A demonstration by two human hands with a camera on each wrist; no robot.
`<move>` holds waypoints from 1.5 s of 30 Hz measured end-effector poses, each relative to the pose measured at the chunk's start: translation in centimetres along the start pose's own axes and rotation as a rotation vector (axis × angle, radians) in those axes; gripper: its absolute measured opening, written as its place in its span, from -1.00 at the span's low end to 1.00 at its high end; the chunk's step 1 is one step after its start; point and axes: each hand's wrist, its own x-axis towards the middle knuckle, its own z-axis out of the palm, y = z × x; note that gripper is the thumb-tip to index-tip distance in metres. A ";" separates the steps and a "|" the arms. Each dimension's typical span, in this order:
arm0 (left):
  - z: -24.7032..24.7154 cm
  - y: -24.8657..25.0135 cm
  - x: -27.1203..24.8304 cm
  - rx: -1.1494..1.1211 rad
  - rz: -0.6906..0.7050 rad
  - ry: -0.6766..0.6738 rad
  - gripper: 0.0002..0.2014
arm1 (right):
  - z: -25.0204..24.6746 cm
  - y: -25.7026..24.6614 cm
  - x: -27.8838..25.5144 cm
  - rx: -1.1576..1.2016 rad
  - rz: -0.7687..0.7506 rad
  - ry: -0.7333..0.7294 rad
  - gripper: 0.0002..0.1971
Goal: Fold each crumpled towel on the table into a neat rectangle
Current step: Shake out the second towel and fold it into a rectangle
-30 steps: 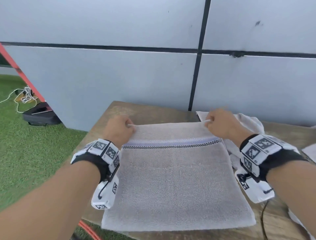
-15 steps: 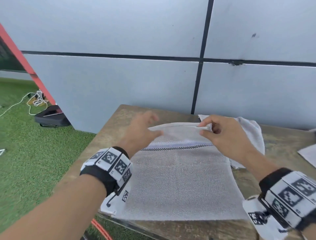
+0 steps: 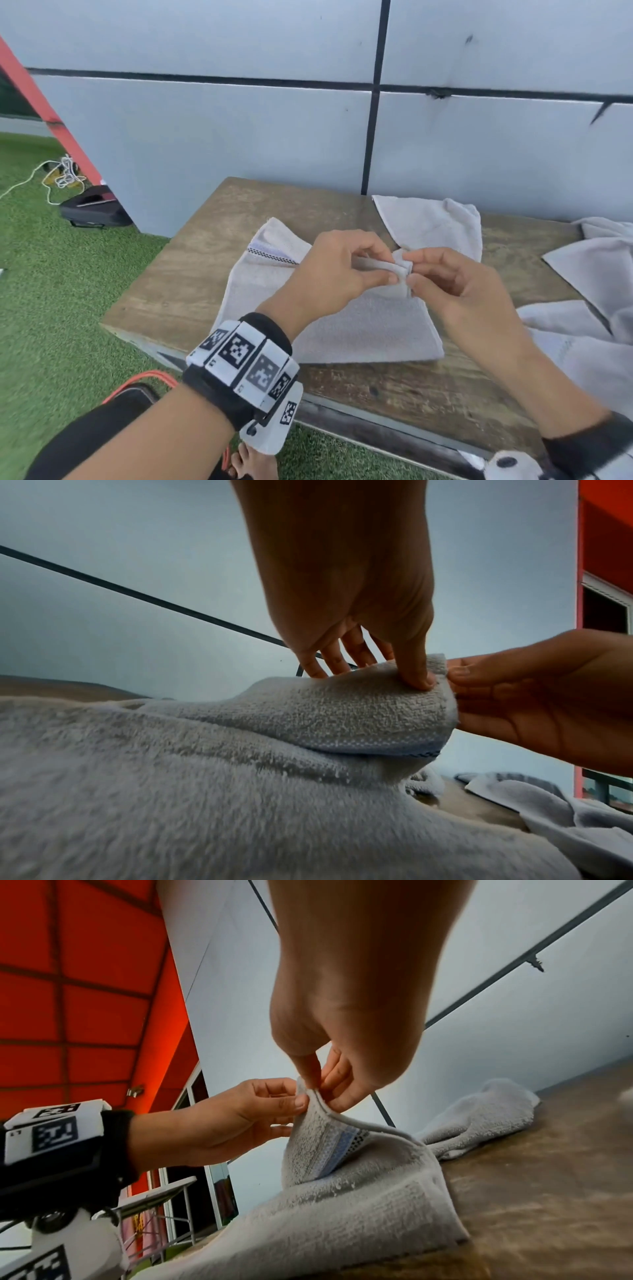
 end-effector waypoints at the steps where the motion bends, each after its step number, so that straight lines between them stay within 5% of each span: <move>1: 0.4 -0.2 -0.2 0.000 -0.008 0.012 -0.87 | 0.0 0.2 -0.1 -0.007 0.009 0.015 -0.81; 7: 0.1 0.3 0.5 0.050 -0.027 0.015 -0.93 | 0.1 0.4 0.9 0.079 0.060 0.066 -0.87; 20: -0.3 1.9 0.8 0.070 -0.072 0.064 -0.92 | -0.2 0.5 2.4 0.113 -0.133 0.118 -0.83; 45: -0.3 2.1 0.5 -0.048 -0.153 0.032 -0.88 | 0.4 0.6 2.0 0.189 -0.103 0.087 -0.77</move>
